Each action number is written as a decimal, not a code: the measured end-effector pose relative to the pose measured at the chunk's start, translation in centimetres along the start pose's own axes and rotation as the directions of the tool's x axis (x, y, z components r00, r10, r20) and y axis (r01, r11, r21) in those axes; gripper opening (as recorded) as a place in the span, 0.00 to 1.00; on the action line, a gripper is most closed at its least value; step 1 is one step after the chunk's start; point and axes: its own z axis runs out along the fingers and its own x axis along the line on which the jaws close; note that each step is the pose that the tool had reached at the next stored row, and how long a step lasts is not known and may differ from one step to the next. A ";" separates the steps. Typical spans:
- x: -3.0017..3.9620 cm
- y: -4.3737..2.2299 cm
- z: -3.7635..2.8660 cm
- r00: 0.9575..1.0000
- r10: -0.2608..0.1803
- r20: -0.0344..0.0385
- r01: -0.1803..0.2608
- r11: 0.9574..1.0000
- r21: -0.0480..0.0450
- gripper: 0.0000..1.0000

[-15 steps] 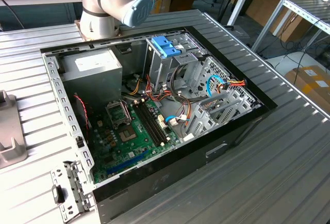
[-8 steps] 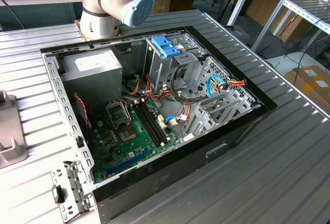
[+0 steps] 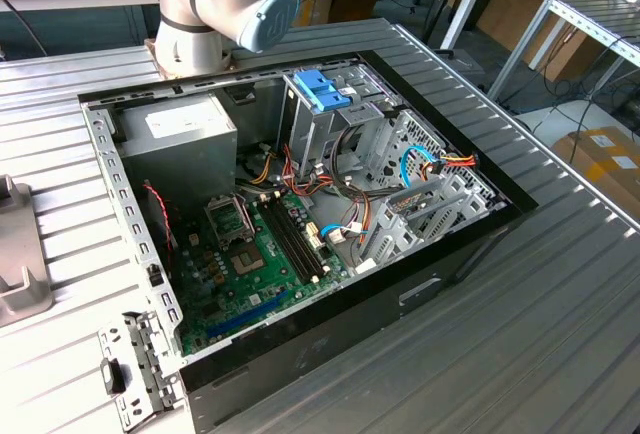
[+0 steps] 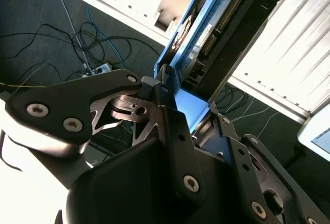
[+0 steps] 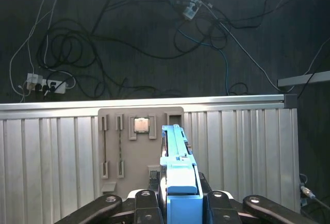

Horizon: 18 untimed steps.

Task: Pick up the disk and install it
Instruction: 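Pick up the disk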

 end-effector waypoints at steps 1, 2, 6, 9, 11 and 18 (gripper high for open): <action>0.02 -0.01 0.00 1.000 0.000 0.000 0.000 1.000 0.000 0.37; 0.06 -0.02 -0.01 1.000 0.000 0.000 0.000 1.000 0.000 0.37; 0.16 -0.06 -0.02 1.000 0.000 0.000 0.000 1.000 0.000 0.37; 0.39 -0.15 -0.05 1.000 0.000 0.000 0.000 1.000 0.000 0.37; 0.75 -0.24 -0.09 1.000 0.000 0.000 0.000 1.000 0.000 0.37; 1.40 -0.53 -0.15 1.000 0.000 0.000 0.000 1.000 0.000 0.37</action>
